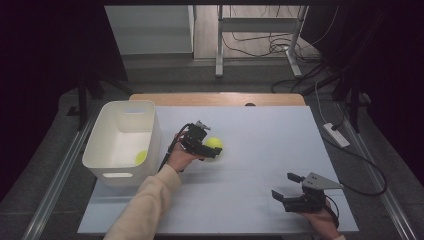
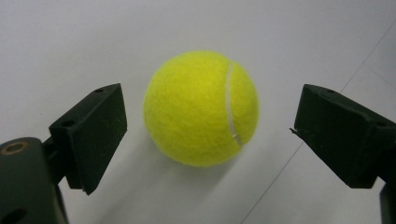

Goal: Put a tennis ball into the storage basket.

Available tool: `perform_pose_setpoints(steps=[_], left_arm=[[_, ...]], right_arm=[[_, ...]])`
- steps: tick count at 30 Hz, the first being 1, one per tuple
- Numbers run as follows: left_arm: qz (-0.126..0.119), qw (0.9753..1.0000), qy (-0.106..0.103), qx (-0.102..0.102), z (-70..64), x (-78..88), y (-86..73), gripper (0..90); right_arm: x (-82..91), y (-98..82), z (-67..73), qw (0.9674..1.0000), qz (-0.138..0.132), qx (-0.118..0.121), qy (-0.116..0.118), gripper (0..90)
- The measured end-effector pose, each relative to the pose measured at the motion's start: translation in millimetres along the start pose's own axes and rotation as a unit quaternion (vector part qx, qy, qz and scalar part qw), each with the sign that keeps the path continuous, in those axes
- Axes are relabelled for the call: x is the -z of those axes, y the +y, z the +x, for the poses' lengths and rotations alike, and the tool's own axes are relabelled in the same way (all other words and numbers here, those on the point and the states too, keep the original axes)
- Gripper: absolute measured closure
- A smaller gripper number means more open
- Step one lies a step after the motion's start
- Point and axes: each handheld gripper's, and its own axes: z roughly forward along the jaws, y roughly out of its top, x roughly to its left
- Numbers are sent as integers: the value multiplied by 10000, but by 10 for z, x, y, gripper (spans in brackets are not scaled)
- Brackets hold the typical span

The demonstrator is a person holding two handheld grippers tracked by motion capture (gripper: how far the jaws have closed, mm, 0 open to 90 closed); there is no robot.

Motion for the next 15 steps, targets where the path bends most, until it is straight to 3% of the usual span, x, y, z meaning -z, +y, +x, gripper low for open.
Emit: perform_pose_setpoints(steps=[12, 15], left_arm=[[170, 9998, -43, 38, 6, -162, 45, 104], [230, 9997, 52, 95, 21, -205, 43, 109]], right_arm=[[-1, -1, 0, 10000, -1, 4, 13, 91], [-1, -1, -2, 10000, -10, 5, 25, 91]])
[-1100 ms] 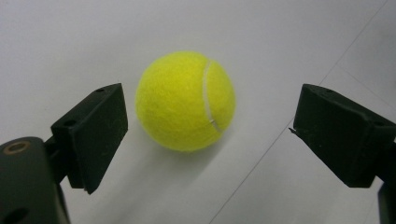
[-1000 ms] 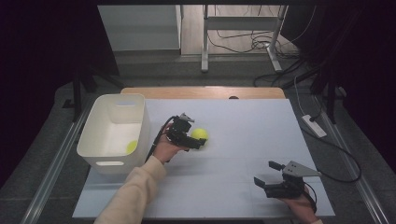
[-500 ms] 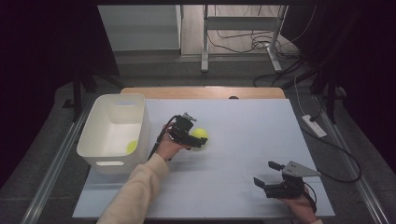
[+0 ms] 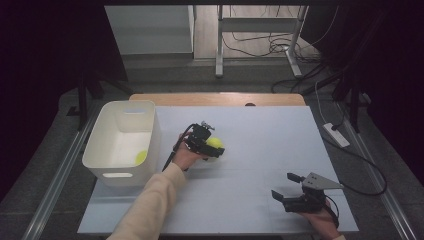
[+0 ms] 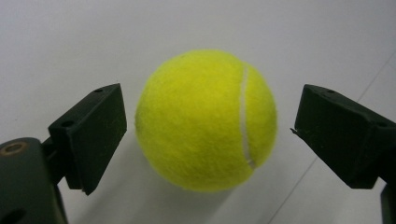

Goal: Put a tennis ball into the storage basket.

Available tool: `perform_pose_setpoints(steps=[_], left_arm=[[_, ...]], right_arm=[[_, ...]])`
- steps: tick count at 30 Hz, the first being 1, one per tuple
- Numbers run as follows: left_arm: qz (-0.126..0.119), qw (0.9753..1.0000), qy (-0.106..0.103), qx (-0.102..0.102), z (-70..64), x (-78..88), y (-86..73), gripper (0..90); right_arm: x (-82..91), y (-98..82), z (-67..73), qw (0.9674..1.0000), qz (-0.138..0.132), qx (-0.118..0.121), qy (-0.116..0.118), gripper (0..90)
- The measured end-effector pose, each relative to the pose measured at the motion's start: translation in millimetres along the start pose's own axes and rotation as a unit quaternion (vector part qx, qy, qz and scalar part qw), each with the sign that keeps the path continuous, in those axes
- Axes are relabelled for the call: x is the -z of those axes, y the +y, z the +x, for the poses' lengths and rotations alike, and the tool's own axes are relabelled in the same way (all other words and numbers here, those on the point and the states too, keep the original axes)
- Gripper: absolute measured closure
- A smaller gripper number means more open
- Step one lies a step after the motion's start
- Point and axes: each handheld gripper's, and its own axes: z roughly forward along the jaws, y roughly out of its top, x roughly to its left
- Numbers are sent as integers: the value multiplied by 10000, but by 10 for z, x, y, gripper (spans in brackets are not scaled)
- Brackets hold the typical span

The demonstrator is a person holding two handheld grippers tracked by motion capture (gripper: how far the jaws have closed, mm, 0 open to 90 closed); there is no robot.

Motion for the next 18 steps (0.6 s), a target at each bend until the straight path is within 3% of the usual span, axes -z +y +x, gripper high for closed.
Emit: perform_pose_setpoints(steps=[4, 9, 18], left_arm=[[57, 9999, 7, 91, 16, -42, 0, 121], [95, 9997, -109, 197, 21, -65, -2, 253], [75, 9999, -35, 146, -1, -30, 3, 266]], right_arm=[[0, 0, 0, 10000, -2, 6, -4, 90], [2, 0, -1, 10000, -2, 7, -9, 91], [3, -3, -5, 10000, -5, 2, -19, 91]])
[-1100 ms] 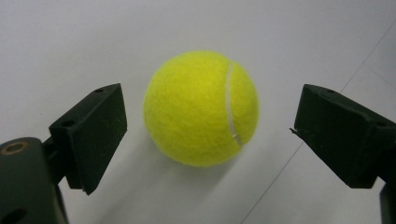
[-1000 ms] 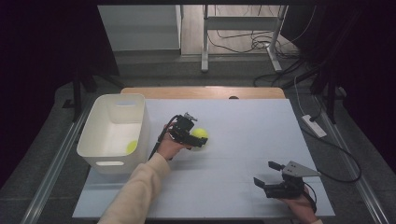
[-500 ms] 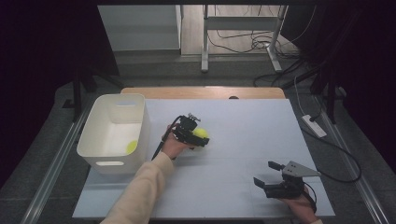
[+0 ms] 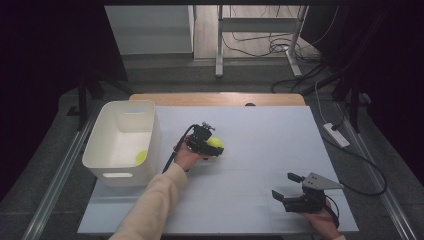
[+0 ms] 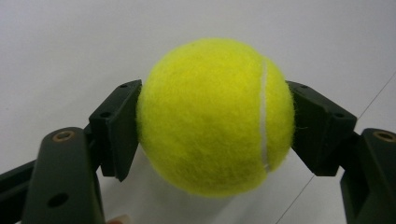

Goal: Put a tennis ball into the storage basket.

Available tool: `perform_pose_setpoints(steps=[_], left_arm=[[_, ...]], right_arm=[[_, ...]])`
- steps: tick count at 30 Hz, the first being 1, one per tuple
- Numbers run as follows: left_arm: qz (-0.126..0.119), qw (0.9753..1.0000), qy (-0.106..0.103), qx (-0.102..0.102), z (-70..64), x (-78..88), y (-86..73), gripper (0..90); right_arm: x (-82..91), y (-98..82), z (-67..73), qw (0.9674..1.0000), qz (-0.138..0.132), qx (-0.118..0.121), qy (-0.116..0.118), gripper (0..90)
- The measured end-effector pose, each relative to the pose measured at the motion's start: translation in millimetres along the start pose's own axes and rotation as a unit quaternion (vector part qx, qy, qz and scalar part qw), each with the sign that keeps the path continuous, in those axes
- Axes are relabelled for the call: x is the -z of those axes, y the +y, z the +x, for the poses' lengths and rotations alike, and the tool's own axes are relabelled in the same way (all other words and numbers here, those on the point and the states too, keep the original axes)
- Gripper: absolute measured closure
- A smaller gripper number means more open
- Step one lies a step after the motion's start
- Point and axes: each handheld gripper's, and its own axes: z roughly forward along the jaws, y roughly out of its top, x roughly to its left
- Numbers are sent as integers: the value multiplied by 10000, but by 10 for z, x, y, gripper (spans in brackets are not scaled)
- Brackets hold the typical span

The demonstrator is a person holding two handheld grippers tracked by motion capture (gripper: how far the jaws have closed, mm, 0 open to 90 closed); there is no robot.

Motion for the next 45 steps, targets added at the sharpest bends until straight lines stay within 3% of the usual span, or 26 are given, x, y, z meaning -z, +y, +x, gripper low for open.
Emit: perform_pose_setpoints(steps=[5, 23, 45], left_arm=[[-152, 9998, -145, 68, -11, 68, 6, 266], [-432, 9988, -188, -165, -157, 257, 17, 266], [-887, 9953, -158, -347, -234, 629, 11, 266]], right_arm=[[4, 3, -2, 10000, -33, -6, -20, 91], [8, 4, -1, 10000, -30, -1, -31, 90], [11, 6, 0, 10000, -41, -15, -62, 91]])
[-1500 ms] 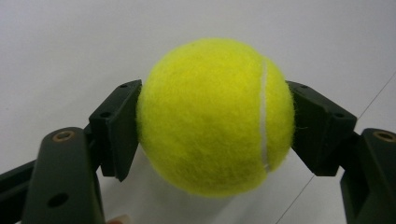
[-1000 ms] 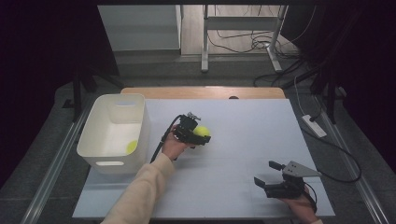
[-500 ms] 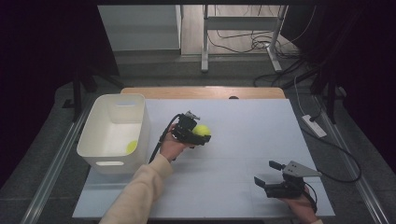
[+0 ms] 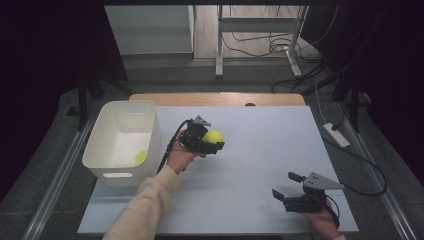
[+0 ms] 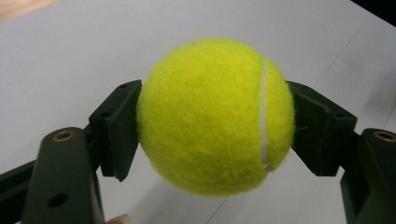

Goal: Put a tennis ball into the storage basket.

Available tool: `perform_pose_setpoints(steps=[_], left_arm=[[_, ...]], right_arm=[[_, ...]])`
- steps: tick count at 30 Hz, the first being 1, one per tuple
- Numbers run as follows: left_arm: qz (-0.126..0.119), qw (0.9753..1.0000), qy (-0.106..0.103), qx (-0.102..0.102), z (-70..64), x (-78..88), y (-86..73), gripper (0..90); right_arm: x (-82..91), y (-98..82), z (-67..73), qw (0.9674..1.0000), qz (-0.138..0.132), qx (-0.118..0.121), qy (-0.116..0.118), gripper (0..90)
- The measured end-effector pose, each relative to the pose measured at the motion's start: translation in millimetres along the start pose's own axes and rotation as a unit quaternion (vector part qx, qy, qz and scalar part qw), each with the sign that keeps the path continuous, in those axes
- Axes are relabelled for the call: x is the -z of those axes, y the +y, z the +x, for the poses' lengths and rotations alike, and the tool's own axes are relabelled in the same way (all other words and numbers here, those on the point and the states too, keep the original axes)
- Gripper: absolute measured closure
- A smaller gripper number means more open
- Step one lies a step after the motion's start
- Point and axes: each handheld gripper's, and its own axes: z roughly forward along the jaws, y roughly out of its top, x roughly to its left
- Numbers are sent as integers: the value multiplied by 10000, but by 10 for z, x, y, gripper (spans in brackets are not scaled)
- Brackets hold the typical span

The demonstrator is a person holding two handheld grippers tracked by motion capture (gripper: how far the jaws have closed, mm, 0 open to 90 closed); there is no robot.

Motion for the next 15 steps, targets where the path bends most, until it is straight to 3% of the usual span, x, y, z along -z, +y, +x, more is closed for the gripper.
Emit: perform_pose_setpoints(steps=[15], left_arm=[[-320, 9995, -55, -35, -14, 207, 50, 266]], right_arm=[[-5, -5, -3, 10000, 15, 14, -3, 91]])
